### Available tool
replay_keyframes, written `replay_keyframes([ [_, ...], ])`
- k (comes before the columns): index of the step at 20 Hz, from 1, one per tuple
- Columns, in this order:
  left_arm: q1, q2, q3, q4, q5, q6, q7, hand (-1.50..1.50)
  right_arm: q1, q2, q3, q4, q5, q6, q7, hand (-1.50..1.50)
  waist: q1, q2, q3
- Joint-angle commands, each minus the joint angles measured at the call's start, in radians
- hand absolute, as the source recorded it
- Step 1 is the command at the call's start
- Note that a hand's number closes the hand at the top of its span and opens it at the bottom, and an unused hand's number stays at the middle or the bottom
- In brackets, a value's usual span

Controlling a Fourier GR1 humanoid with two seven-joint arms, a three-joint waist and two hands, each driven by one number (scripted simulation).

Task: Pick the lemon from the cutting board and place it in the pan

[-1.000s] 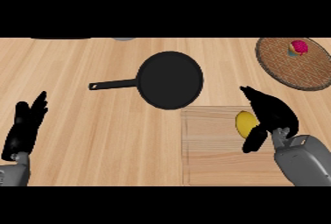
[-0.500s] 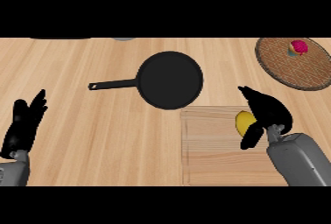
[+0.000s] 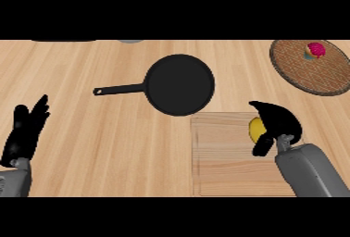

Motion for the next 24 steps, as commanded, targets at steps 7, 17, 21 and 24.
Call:
replay_keyframes([
  [7, 0.005, -0.014, 0.011, -0.013, -0.017, -0.012, 0.017, 0.00, 0.016, 0.021, 0.063, 0.047, 0.203, -0.112, -0.100, 1.50, -0.001, 0.000, 0.000],
  [17, 0.057, -0.003, 0.037, -0.052, -0.010, -0.017, 0.029, 0.00, 0.231, 0.294, 0.025, -0.091, 0.320, -0.252, 0.384, 1.50, -0.056, -0.027, -0.004],
  [21, 0.042, -0.009, 0.036, -0.061, -0.012, -0.006, 0.055, 0.00, 0.309, 0.304, 0.158, -0.219, 0.380, -0.378, 0.618, 1.50, -0.052, -0.027, -0.003],
  [24, 0.044, -0.016, 0.023, -0.044, -0.026, -0.005, 0.025, 0.00, 0.269, 0.306, 0.284, -0.305, 0.577, -0.452, 0.701, 1.50, -0.038, -0.024, -0.006],
])
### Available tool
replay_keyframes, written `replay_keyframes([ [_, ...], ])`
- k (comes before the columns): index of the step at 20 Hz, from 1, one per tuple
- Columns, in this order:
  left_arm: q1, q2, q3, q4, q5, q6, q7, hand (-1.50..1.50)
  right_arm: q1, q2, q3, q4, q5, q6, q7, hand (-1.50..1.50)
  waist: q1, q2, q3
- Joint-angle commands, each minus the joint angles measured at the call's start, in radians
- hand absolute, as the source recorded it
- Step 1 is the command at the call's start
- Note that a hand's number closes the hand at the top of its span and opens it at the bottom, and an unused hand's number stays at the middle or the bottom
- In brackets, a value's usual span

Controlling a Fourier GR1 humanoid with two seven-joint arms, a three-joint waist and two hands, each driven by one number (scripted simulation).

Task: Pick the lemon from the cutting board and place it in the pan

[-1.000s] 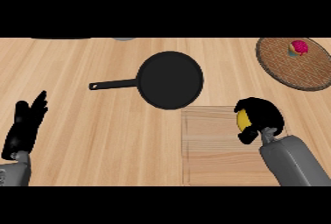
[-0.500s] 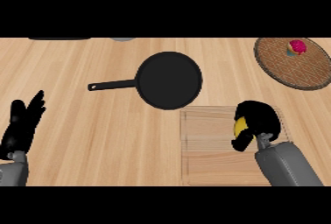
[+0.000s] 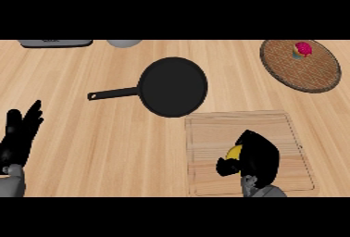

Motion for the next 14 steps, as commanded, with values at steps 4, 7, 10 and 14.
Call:
replay_keyframes([
  [4, -0.012, 0.007, 0.006, 0.021, 0.004, -0.009, -0.009, 0.00, -0.067, 0.035, 0.227, -0.200, 0.381, -0.105, 0.297, 1.50, 0.010, 0.002, -0.001],
  [7, -0.028, -0.024, -0.021, 0.001, -0.015, 0.016, -0.002, 0.00, -0.110, 0.036, 0.326, -0.228, 0.457, -0.026, 0.373, 1.50, 0.032, 0.012, 0.002],
  [10, -0.021, -0.010, -0.017, -0.019, -0.001, -0.010, -0.002, 0.00, -0.099, 0.036, 0.333, -0.247, 0.488, -0.048, 0.375, 1.50, 0.043, 0.018, 0.004],
  [14, -0.059, 0.007, -0.009, 0.008, 0.004, -0.023, 0.000, 0.00, -0.214, 0.036, 0.255, -0.195, 0.442, -0.065, 0.376, 1.50, 0.061, 0.028, 0.004],
])
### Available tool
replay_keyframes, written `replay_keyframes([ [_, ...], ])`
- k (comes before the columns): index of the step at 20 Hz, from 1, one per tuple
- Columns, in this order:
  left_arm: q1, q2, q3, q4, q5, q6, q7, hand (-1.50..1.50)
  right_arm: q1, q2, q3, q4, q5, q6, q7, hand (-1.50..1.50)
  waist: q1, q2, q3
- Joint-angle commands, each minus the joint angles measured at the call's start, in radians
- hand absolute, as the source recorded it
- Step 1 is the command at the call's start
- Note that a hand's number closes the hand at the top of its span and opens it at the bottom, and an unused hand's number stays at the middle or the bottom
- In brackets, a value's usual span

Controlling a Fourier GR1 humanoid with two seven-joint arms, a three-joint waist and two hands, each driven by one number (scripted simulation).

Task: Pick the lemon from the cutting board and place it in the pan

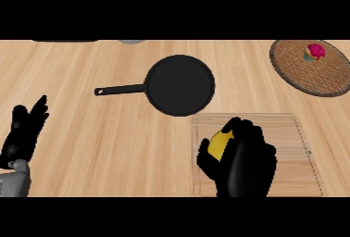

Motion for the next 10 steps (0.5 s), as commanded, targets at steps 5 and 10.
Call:
replay_keyframes([
  [5, -0.002, -0.018, -0.028, -0.006, -0.008, -0.011, -0.021, 0.00, -0.209, 0.014, -0.151, 0.136, -0.077, -0.115, 0.247, 1.50, 0.046, 0.017, 0.003],
  [10, -0.039, -0.039, -0.038, 0.001, -0.013, 0.004, -0.009, 0.00, -0.333, 0.014, -0.299, 0.252, -0.167, -0.202, 0.195, 1.50, 0.048, 0.022, 0.004],
])
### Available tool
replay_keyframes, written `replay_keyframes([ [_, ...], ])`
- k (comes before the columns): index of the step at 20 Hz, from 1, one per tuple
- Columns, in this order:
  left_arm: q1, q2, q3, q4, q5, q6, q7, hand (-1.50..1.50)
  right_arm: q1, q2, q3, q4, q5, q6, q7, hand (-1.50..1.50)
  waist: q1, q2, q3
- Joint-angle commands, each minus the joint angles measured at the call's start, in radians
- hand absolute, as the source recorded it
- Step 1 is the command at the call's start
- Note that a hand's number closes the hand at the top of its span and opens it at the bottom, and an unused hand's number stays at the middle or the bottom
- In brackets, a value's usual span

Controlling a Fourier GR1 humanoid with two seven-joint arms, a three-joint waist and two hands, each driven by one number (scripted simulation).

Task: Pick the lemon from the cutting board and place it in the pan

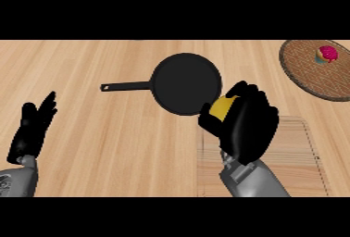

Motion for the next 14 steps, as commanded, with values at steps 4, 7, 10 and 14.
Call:
replay_keyframes([
  [4, -0.017, -0.010, -0.005, 0.016, -0.003, 0.003, 0.000, 0.00, -0.142, 0.011, -0.156, 0.220, -0.125, -0.226, 0.179, 1.50, 0.017, 0.009, 0.001],
  [7, -0.066, 0.009, -0.007, 0.006, -0.006, -0.008, 0.039, 0.00, -0.178, 0.011, -0.233, 0.351, -0.169, -0.285, 0.125, 1.50, 0.019, 0.013, 0.002],
  [10, -0.034, -0.009, -0.019, 0.021, -0.023, 0.005, -0.011, 0.00, -0.229, 0.011, -0.273, 0.477, -0.203, -0.382, 0.080, 1.50, 0.034, 0.016, 0.002],
  [14, -0.053, -0.023, -0.024, 0.034, -0.022, 0.010, -0.007, 0.00, -0.244, 0.011, -0.332, 0.635, -0.268, -0.509, -0.020, 1.50, 0.039, 0.021, 0.002],
])
